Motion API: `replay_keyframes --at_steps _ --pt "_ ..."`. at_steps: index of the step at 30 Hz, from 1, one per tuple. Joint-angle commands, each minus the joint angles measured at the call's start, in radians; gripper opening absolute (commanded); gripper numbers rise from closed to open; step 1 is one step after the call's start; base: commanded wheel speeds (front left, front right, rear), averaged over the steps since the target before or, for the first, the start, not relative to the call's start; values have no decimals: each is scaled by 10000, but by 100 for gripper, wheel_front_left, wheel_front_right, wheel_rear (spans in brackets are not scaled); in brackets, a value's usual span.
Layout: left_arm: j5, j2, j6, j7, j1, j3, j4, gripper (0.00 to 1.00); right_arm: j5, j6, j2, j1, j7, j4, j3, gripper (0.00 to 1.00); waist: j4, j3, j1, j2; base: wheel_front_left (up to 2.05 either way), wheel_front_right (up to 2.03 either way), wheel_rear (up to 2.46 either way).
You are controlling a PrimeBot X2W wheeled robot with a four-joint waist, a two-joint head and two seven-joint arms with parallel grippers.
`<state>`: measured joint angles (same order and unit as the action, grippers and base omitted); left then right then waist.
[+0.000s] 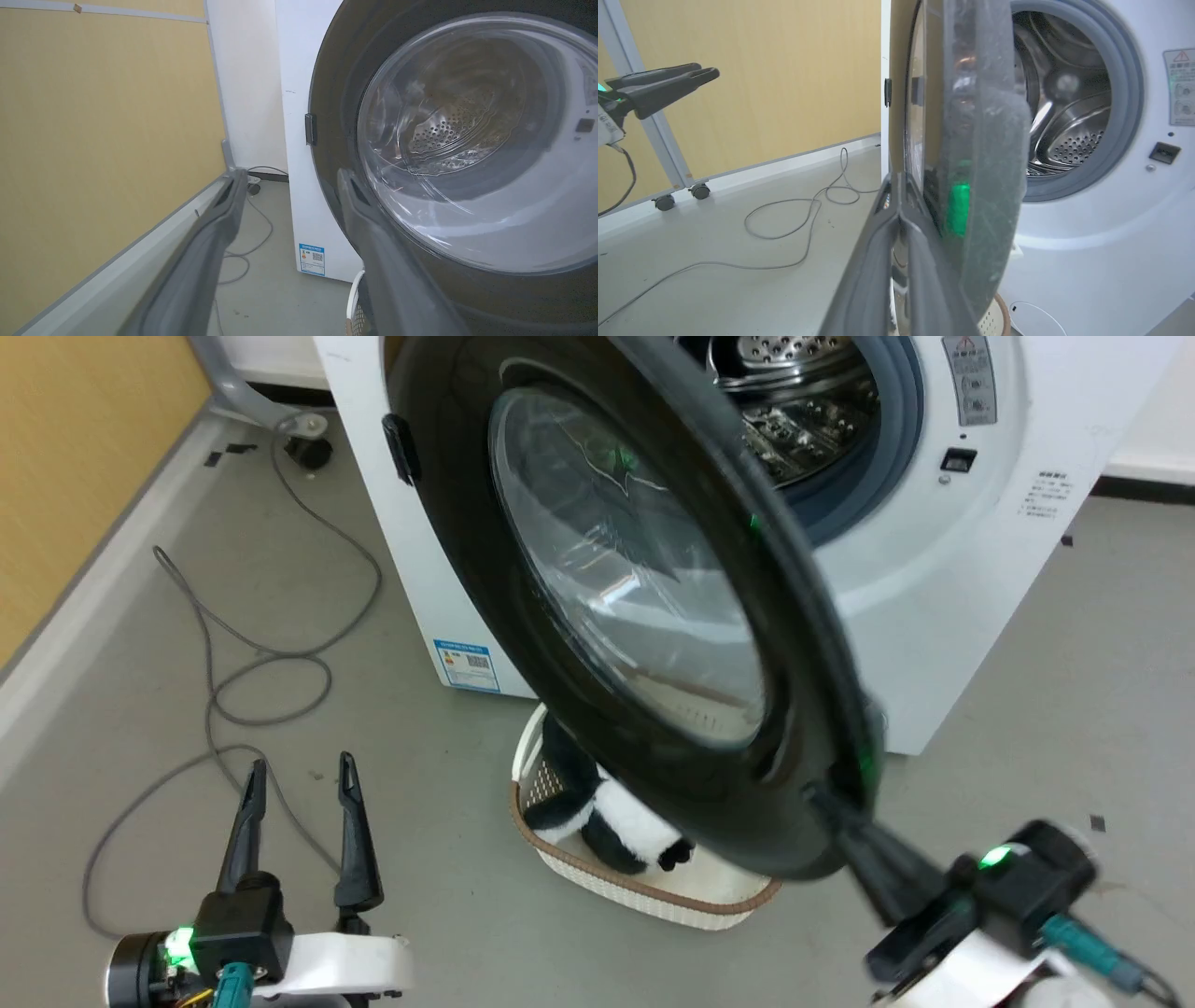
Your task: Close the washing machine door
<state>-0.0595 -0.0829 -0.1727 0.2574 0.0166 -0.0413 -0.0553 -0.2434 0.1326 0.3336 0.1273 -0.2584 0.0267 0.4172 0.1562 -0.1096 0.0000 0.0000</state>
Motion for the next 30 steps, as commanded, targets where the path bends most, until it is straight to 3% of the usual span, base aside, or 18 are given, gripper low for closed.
replay_keyframes --at_steps 1,16,30 --pt "101 41 37 43 -156 -19 27 100 -92 -19 39 118 -34 144 -372 0 -47 -126 0 0 0 0 0" --pt "249 239 46 43 -1206 -402 -141 100 -186 -19 534 2832 -34 2158 -2113 0 36 -1770 0 0 0 0 0" --pt "229 303 -87 43 -1920 -579 -247 100 -113 -19 927 6068 -34 4527 -2881 0 115 -2973 0 0 0 0 0"
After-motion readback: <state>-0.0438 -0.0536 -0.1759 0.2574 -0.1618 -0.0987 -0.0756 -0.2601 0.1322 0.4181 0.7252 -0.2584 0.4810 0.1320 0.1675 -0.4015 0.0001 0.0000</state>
